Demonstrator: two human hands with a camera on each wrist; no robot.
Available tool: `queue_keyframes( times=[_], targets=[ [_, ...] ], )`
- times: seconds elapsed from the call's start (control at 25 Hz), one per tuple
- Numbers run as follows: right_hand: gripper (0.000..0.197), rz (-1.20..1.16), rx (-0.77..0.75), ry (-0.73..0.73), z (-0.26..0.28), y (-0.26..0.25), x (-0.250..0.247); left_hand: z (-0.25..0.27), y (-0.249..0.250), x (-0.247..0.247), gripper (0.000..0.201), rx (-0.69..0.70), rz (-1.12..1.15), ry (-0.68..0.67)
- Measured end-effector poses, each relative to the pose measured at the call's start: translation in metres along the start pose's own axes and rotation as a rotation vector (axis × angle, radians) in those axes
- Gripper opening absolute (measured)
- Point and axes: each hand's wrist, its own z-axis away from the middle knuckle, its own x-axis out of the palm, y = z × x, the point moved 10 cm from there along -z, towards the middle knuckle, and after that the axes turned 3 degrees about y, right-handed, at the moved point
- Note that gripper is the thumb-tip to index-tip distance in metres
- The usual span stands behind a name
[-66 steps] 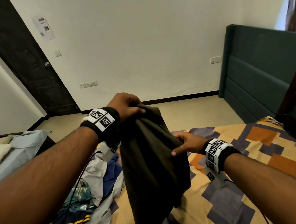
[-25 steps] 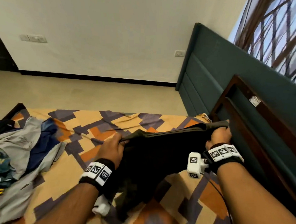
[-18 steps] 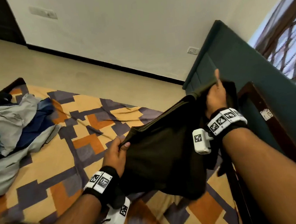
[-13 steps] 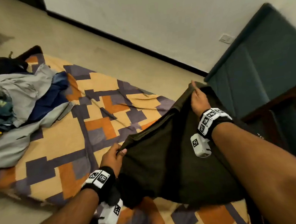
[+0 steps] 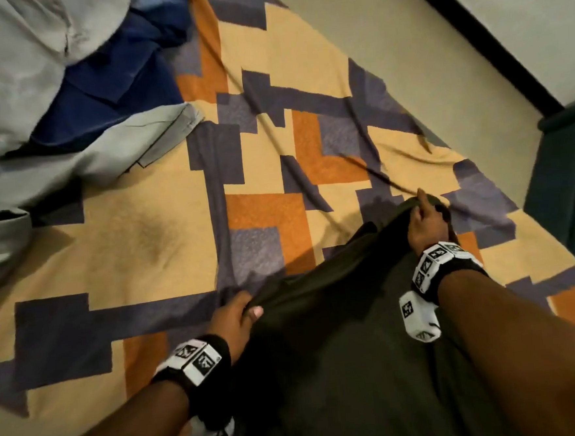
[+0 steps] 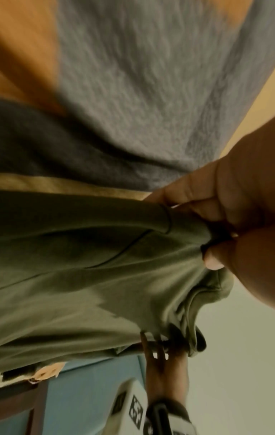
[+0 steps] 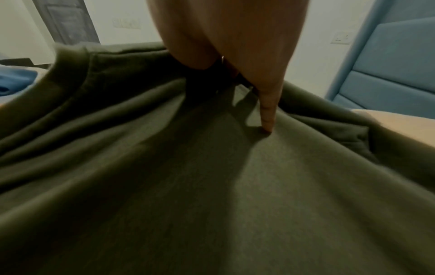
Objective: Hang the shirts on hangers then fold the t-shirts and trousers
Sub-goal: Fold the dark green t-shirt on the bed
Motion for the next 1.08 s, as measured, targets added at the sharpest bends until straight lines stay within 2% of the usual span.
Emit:
queue_keyframes(
  times=[0.08,0.16,0.28,0.36,0.44,0.52,0.56,0.68,0.76,0.84,1.0,1.08],
  targets=[
    [0.047,-0.011,0.048,0.027,-0.022,-0.012,0.005,-0.021,0.01,-0.011,0.01,0.021,-0.017,0.0],
    [0.047,-0.015,0.062,0.045,-0.037,-0.027,0.01,-0.04,0.015,-0.025,0.012,0.022,0.022,0.065],
    [0.046,-0.079,-0.02,0.043,-0.058,-0.059,0.023,-0.066,0.003,-0.05,0.012,-0.028,0.141,0.204],
    [0.044,-0.144,-0.104,-0.013,-0.072,-0.082,0.043,-0.074,-0.013,-0.063,0.008,-0.056,0.187,0.281],
    [0.046,-0.188,-0.15,-0.108,-0.078,-0.098,0.069,-0.073,-0.032,-0.068,0.012,-0.08,0.256,0.32],
    [0.061,-0.147,-0.173,-0.202,-0.074,-0.101,0.093,-0.065,-0.039,-0.065,0.014,-0.09,0.328,0.329],
    [0.069,-0.099,-0.186,-0.201,-0.066,-0.101,0.098,-0.061,-0.039,-0.063,0.014,-0.081,0.352,0.336],
    [0.074,-0.145,-0.266,-0.056,-0.014,-0.098,0.087,-0.05,-0.035,-0.058,0.021,-0.068,0.383,0.352],
    [0.067,-0.212,-0.371,-0.043,0.04,-0.091,0.087,-0.042,-0.039,-0.055,0.023,-0.083,0.388,0.364],
    [0.054,-0.159,-0.436,-0.086,0.1,-0.074,0.102,-0.031,-0.043,-0.051,0.027,-0.102,0.412,0.35],
    [0.04,-0.042,-0.364,-0.169,0.207,-0.041,0.131,-0.016,-0.053,-0.034,0.036,-0.163,0.449,0.24],
    [0.029,-0.134,-0.233,-0.16,0.237,-0.028,0.135,-0.013,-0.054,-0.032,0.041,-0.176,0.438,0.218]
  ],
)
